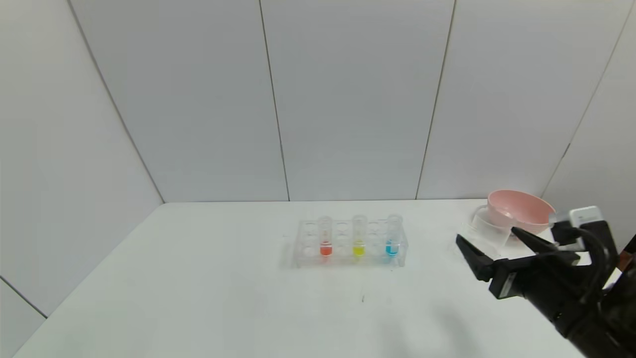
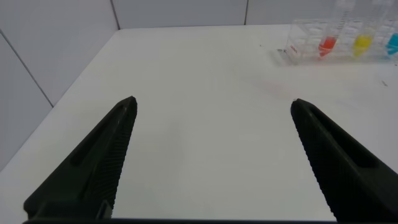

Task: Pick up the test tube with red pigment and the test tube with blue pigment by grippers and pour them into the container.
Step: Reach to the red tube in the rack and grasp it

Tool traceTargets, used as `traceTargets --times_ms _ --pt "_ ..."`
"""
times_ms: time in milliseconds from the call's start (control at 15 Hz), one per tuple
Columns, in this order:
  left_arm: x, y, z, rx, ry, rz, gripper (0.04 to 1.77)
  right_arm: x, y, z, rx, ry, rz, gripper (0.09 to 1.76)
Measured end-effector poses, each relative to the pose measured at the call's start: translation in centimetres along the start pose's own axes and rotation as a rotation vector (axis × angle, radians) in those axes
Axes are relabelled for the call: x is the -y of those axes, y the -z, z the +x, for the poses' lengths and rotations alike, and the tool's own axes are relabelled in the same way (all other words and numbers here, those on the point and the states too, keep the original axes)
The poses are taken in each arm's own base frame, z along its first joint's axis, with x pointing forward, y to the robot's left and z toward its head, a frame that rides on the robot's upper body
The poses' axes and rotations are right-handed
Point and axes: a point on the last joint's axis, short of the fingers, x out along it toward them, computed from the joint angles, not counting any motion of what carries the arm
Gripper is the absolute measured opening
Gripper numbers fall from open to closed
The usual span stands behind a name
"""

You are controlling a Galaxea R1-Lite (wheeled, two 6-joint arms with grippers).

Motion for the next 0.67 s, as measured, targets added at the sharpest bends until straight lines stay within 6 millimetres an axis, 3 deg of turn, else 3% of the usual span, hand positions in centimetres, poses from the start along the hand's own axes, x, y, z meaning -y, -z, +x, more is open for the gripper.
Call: traceTargets --times_ms 400,667 --pt "0.0 0.0 0.0 0.000 0.000 0.000 1.76 -10.9 2.4 -2.0 -0.023 -0.050 -0.008 1.71" --pt "0.0 0.0 0.0 0.000 0.000 0.000 1.76 -15.5 4.3 -1.3 -0.033 -0.067 -0.018 1.71"
